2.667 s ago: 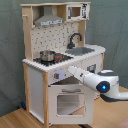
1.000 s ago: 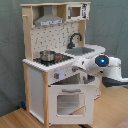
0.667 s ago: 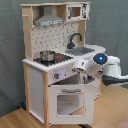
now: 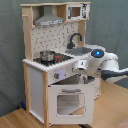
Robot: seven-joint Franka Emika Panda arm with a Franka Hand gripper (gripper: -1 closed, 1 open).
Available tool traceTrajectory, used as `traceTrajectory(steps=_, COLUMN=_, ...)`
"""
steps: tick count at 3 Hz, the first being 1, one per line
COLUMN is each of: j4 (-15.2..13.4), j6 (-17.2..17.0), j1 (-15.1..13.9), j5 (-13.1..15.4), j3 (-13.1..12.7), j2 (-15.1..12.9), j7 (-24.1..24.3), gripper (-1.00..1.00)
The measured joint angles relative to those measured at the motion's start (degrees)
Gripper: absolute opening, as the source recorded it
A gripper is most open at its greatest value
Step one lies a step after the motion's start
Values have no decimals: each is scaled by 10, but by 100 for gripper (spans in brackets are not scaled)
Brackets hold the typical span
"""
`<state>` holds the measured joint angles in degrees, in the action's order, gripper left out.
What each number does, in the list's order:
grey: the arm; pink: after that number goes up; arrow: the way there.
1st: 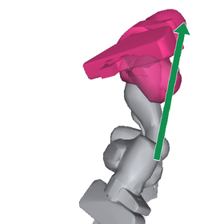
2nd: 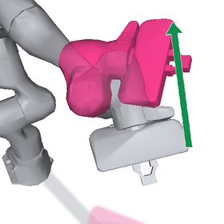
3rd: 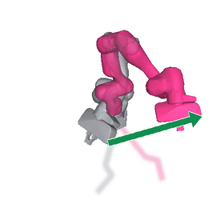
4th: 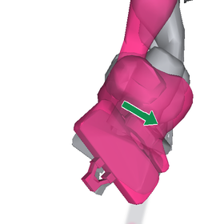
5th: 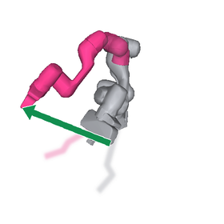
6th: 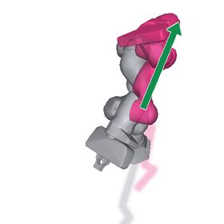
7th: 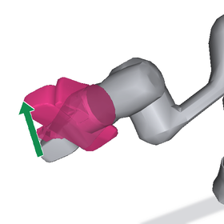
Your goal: Play with the kitchen
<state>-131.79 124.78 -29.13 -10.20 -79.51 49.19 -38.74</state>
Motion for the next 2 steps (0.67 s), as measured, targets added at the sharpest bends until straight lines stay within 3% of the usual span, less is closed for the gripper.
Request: traceTrajectory(steps=2, j4=-11, j6=34, j1=-13, j5=-16, j3=-9, j2=-90, j7=-64, gripper=100)
